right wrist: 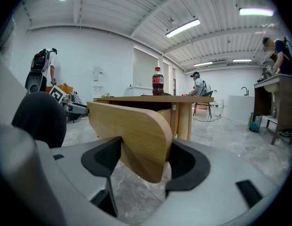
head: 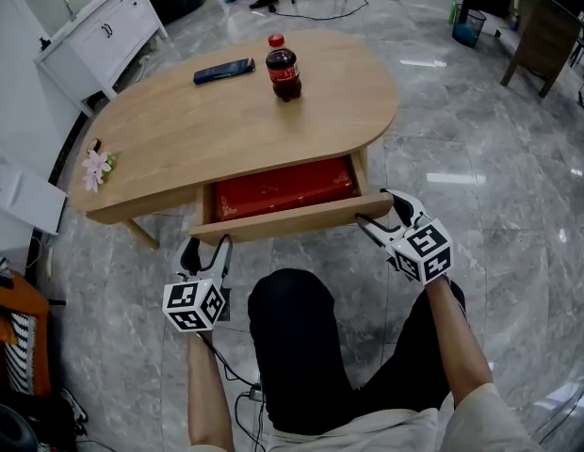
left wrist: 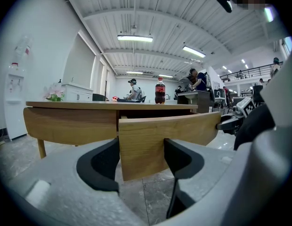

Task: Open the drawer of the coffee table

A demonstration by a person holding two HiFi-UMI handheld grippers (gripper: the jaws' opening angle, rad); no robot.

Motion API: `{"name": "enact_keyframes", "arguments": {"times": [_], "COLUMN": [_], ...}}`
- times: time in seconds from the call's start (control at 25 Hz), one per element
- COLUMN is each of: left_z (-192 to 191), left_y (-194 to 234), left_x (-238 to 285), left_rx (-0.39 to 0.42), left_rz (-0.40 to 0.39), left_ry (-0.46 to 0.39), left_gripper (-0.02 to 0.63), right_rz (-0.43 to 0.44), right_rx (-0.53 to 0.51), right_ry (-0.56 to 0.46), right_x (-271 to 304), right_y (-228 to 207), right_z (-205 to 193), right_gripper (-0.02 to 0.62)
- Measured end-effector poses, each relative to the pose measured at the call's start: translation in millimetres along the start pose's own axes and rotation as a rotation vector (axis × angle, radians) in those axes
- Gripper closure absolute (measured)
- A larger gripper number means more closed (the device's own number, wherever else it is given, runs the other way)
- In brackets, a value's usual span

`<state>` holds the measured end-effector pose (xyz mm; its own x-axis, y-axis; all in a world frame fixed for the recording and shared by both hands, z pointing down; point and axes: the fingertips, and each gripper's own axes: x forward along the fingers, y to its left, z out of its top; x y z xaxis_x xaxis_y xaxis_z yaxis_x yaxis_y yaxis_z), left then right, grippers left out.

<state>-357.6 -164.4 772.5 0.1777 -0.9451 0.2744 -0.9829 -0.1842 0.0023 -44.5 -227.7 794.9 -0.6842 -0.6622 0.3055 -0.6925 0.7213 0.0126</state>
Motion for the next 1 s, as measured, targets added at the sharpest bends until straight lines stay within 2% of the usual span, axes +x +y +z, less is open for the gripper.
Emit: {"name": "enact_keyframes", "arguments": {"times": [1.0], "left_z": [-11], "left_y": [-17], "left_x": [-41], "left_rx": [-0.023], "left_rz": [0.002], "left_ry": [0.004], "left_gripper": [0.322], "right_rz": [0.009], "right_rx": [0.000], "right_ry": [0.002], "right_x": [-33], "right_y": [25], "right_z": [-11], "right_gripper": [0.281]}}
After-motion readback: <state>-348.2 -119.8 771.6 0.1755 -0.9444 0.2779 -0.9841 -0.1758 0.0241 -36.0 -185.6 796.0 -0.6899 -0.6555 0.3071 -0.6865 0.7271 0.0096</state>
